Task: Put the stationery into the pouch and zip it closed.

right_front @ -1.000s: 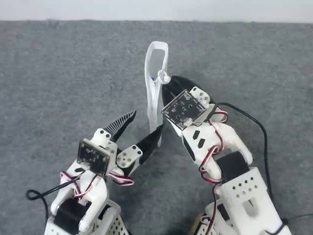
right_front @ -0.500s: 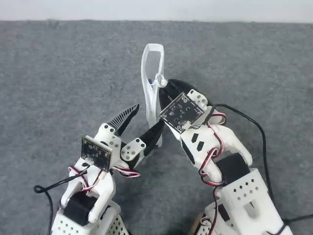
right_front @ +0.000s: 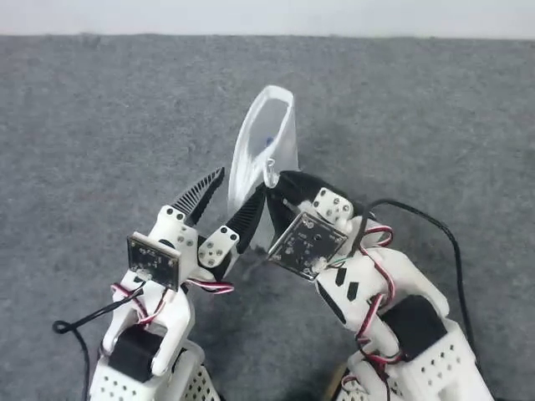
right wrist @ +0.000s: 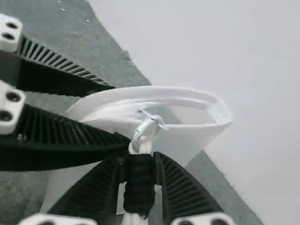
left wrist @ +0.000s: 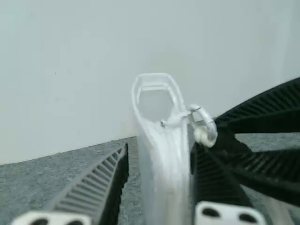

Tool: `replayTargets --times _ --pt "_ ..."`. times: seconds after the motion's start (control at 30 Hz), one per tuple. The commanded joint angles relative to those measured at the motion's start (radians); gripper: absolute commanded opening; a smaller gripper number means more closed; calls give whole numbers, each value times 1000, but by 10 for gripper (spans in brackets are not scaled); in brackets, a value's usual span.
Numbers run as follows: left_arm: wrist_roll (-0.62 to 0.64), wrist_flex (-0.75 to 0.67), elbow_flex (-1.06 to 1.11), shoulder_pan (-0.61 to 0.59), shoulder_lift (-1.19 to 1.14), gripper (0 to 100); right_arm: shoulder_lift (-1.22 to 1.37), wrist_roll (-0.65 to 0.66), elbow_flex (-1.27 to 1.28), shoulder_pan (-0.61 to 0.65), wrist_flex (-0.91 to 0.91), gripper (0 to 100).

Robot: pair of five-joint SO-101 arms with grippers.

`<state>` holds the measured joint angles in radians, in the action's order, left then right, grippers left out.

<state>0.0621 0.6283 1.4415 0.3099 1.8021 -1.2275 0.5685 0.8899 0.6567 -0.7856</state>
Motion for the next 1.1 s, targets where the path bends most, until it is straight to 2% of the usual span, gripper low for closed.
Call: replayTargets --times 0.0,0.13,0.33,0.6,0.77,0.97,1.07 --pt "12 -28 -7 3 8 163 -16 21 -15 27 -12 6" --pt "-52 -31 8 11 8 102 -16 20 -15 28 -12 6" --pt "-150 -31 45 107 11 77 -44 20 -14 30 -16 6" --pt "-123 -32 48 109 11 115 -101 18 -14 39 -64 6" --pt "-106 -77 50 60 8 116 -104 28 -15 117 -104 6" --pt "-106 -81 50 57 12 111 -104 28 -15 125 -104 6" --pt "-109 -81 48 60 12 59 -102 28 -15 125 -104 6"
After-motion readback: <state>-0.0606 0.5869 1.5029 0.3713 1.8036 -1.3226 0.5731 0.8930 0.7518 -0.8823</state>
